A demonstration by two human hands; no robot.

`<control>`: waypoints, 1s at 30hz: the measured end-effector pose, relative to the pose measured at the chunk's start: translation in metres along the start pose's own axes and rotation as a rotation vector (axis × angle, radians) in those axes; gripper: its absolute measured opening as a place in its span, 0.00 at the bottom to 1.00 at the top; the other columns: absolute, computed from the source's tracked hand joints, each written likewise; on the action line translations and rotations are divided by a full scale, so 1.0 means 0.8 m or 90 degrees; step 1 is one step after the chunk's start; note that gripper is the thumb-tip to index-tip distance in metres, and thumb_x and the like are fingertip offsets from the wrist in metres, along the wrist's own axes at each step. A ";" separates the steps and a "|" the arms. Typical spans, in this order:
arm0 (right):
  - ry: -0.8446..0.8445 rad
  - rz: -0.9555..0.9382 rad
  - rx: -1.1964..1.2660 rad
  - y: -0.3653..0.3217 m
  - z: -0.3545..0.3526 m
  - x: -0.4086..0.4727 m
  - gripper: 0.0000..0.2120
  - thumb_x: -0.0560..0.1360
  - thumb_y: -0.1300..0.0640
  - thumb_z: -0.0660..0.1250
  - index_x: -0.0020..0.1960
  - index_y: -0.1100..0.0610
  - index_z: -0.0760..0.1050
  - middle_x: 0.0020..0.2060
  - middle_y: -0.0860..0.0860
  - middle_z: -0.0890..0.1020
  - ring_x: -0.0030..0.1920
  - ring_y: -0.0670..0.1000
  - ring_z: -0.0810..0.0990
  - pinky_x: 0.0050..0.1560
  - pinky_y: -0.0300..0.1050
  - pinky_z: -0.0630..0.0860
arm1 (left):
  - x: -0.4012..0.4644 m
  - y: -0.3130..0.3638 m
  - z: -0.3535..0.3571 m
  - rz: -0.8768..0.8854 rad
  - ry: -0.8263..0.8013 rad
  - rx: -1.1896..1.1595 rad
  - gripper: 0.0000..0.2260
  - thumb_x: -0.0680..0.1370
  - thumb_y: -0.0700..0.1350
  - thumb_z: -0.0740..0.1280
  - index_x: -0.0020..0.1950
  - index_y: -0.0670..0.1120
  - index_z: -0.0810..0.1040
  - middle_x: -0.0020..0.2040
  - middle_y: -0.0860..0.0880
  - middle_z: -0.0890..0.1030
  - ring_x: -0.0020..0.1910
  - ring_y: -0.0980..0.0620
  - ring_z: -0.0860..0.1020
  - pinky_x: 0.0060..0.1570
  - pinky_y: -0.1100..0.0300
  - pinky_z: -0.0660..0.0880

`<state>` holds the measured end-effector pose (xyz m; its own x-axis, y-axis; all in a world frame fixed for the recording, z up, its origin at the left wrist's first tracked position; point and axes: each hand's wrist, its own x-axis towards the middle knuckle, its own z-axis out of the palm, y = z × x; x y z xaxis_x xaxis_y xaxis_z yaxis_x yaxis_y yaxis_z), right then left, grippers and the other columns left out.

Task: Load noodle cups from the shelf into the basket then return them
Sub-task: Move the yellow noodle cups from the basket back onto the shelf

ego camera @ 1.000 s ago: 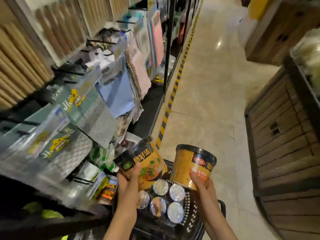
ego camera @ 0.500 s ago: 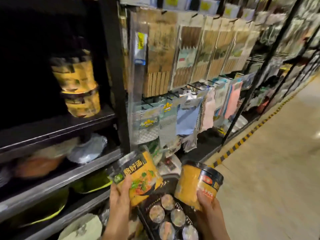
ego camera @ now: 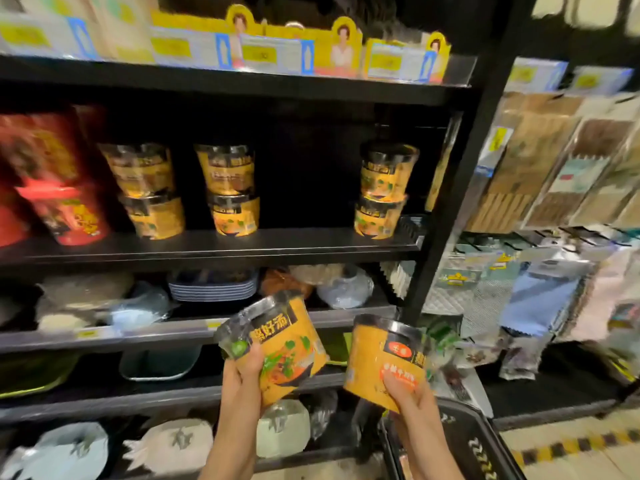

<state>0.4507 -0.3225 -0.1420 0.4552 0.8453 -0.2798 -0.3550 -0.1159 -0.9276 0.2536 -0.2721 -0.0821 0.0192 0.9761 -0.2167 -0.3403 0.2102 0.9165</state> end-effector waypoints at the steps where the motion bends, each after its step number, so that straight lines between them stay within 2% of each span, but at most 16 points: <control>1: -0.013 -0.011 -0.003 -0.001 0.019 0.005 0.54 0.44 0.34 0.80 0.66 0.50 0.68 0.59 0.51 0.80 0.58 0.54 0.79 0.65 0.58 0.71 | 0.009 0.013 -0.011 0.022 -0.003 0.009 0.32 0.64 0.62 0.63 0.64 0.49 0.69 0.57 0.46 0.80 0.54 0.47 0.79 0.57 0.47 0.74; 5: -0.049 -0.059 -0.008 -0.022 0.091 0.024 0.56 0.43 0.34 0.80 0.67 0.50 0.65 0.59 0.50 0.78 0.59 0.53 0.77 0.66 0.57 0.70 | 0.055 0.066 -0.038 0.090 -0.040 0.049 0.37 0.61 0.66 0.63 0.66 0.50 0.68 0.58 0.46 0.80 0.56 0.47 0.79 0.61 0.44 0.72; 10: -0.047 -0.164 -0.065 -0.061 0.158 0.061 0.53 0.52 0.36 0.78 0.71 0.47 0.59 0.59 0.47 0.76 0.59 0.50 0.76 0.64 0.56 0.71 | 0.120 0.126 -0.034 0.164 -0.082 0.075 0.36 0.64 0.67 0.65 0.66 0.49 0.67 0.59 0.49 0.79 0.56 0.50 0.79 0.59 0.49 0.73; 13: -0.027 -0.212 -0.105 -0.087 0.182 0.095 0.51 0.58 0.40 0.77 0.73 0.48 0.55 0.63 0.47 0.73 0.60 0.50 0.74 0.62 0.51 0.71 | 0.153 0.159 -0.009 0.192 -0.109 0.052 0.36 0.63 0.64 0.66 0.67 0.49 0.65 0.59 0.51 0.78 0.55 0.55 0.78 0.53 0.58 0.75; 15: -0.006 -0.236 -0.133 -0.102 0.193 0.123 0.51 0.59 0.40 0.77 0.74 0.47 0.53 0.64 0.49 0.70 0.62 0.52 0.72 0.63 0.55 0.72 | 0.173 0.175 0.010 0.223 -0.113 0.058 0.38 0.64 0.66 0.69 0.68 0.50 0.64 0.60 0.52 0.77 0.56 0.56 0.77 0.55 0.59 0.74; 17: 0.004 -0.252 -0.145 -0.115 0.202 0.151 0.49 0.64 0.47 0.77 0.75 0.49 0.51 0.62 0.50 0.70 0.63 0.54 0.72 0.63 0.55 0.72 | 0.196 0.187 0.027 0.254 -0.116 0.069 0.37 0.64 0.66 0.70 0.68 0.52 0.64 0.61 0.52 0.76 0.57 0.56 0.76 0.57 0.58 0.73; 19: 0.011 -0.265 -0.156 -0.125 0.210 0.177 0.45 0.68 0.55 0.75 0.75 0.54 0.51 0.62 0.51 0.70 0.60 0.52 0.73 0.58 0.48 0.72 | 0.218 0.197 0.046 0.263 -0.125 0.073 0.35 0.63 0.65 0.69 0.66 0.53 0.64 0.60 0.52 0.77 0.57 0.56 0.76 0.56 0.57 0.74; 21: 0.021 -0.277 -0.176 -0.132 0.216 0.203 0.45 0.68 0.58 0.76 0.75 0.55 0.50 0.64 0.53 0.70 0.59 0.51 0.73 0.55 0.44 0.70 | 0.239 0.205 0.066 0.285 -0.122 0.090 0.30 0.65 0.63 0.69 0.63 0.54 0.64 0.57 0.54 0.77 0.54 0.57 0.76 0.53 0.60 0.73; 24: 0.009 -0.281 -0.230 -0.136 0.222 0.239 0.48 0.66 0.57 0.77 0.75 0.53 0.48 0.66 0.53 0.68 0.61 0.51 0.72 0.55 0.43 0.70 | 0.267 0.211 0.095 0.323 -0.118 0.122 0.30 0.64 0.64 0.68 0.61 0.52 0.65 0.53 0.56 0.76 0.52 0.59 0.76 0.50 0.62 0.74; 26: 0.003 -0.277 -0.277 -0.139 0.228 0.255 0.53 0.63 0.52 0.79 0.75 0.51 0.47 0.68 0.53 0.66 0.64 0.51 0.70 0.59 0.46 0.70 | 0.288 0.213 0.112 0.324 -0.108 0.168 0.29 0.68 0.62 0.69 0.62 0.49 0.66 0.49 0.58 0.76 0.53 0.56 0.77 0.49 0.63 0.74; 28: 0.003 -0.282 -0.335 -0.141 0.232 0.265 0.58 0.58 0.46 0.79 0.76 0.50 0.46 0.71 0.52 0.63 0.67 0.52 0.68 0.65 0.50 0.69 | 0.305 0.211 0.126 0.323 -0.085 0.215 0.27 0.72 0.56 0.69 0.65 0.45 0.66 0.45 0.58 0.75 0.48 0.58 0.77 0.39 0.73 0.72; 30: -0.014 -0.282 -0.381 -0.144 0.236 0.275 0.57 0.61 0.47 0.79 0.76 0.51 0.45 0.71 0.50 0.63 0.68 0.51 0.68 0.66 0.48 0.68 | 0.321 0.207 0.139 0.344 -0.068 0.272 0.29 0.73 0.55 0.68 0.69 0.44 0.64 0.45 0.57 0.76 0.42 0.60 0.75 0.33 0.76 0.71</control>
<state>0.4378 -0.0246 -0.0499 0.4332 0.8885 0.1513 0.3658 -0.0199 -0.9305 0.3067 0.0197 0.0513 0.0509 0.9454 0.3219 0.0715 -0.3250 0.9430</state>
